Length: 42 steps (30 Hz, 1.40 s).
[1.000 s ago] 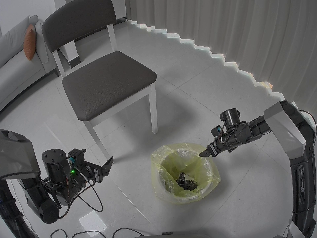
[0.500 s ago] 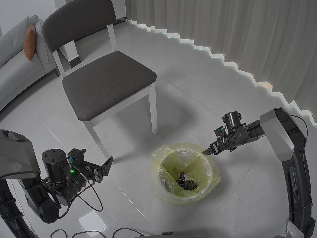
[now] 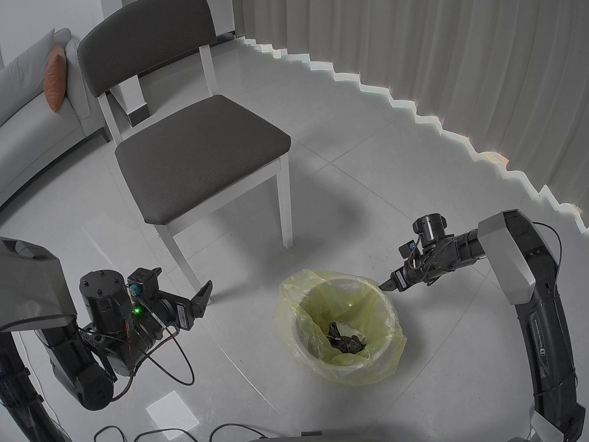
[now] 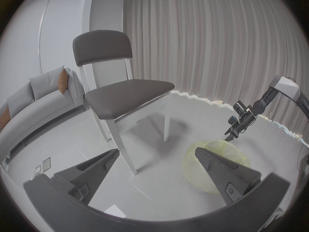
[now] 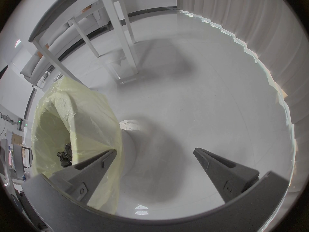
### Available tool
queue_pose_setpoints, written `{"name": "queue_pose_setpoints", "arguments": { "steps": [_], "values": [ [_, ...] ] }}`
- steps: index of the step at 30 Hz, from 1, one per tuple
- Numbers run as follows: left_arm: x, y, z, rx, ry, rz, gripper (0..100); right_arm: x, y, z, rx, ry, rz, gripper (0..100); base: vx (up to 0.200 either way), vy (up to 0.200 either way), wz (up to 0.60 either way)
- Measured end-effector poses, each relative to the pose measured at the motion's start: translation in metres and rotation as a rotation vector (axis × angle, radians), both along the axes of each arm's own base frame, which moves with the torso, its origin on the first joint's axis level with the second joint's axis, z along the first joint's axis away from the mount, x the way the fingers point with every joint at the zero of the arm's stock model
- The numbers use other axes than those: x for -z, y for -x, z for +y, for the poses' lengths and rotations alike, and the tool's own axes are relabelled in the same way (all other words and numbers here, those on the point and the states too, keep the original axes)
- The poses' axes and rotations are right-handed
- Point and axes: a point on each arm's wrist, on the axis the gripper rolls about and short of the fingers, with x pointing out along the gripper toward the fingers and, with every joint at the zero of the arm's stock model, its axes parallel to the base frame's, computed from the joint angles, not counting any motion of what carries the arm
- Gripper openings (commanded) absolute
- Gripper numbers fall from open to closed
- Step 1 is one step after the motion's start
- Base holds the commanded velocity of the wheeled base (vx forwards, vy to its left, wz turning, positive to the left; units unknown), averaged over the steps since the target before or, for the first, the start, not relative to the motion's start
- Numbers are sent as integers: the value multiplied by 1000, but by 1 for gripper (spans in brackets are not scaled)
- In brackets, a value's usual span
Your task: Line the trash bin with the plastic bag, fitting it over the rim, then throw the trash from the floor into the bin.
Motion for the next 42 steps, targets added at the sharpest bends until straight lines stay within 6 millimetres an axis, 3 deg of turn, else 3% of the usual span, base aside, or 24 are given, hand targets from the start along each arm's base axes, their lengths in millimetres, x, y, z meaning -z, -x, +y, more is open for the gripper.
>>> {"name": "queue_pose_setpoints", "arguments": {
  "steps": [7, 12, 18, 27, 32, 37, 42],
  "values": [
    [-15, 0, 0, -1, 23, -62, 100, -22, 10, -15, 22, -6, 3, 100, 0, 0, 0],
    [-30, 3, 0, 3, 49, -121, 100, -56, 28, -25, 29, -19, -10, 100, 0, 0, 0],
    [-51, 6, 2, -3, 94, -195, 100, -108, 63, -32, 30, -33, -45, 100, 0, 0, 0],
    [-72, 26, 11, -9, 113, -200, 100, -195, 148, -41, 37, -48, -176, 100, 0, 0, 0],
    [-86, 50, 20, -10, 111, -154, 100, -237, 213, -50, 56, -67, -276, 100, 0, 0, 0],
    [-98, 77, 31, -15, 108, -122, 100, -260, 268, -57, 97, -111, -360, 100, 0, 0, 0],
    [-106, 117, 49, -38, 106, -110, 100, -276, 326, -63, 132, -160, -461, 100, 0, 0, 0]
  ]
}}
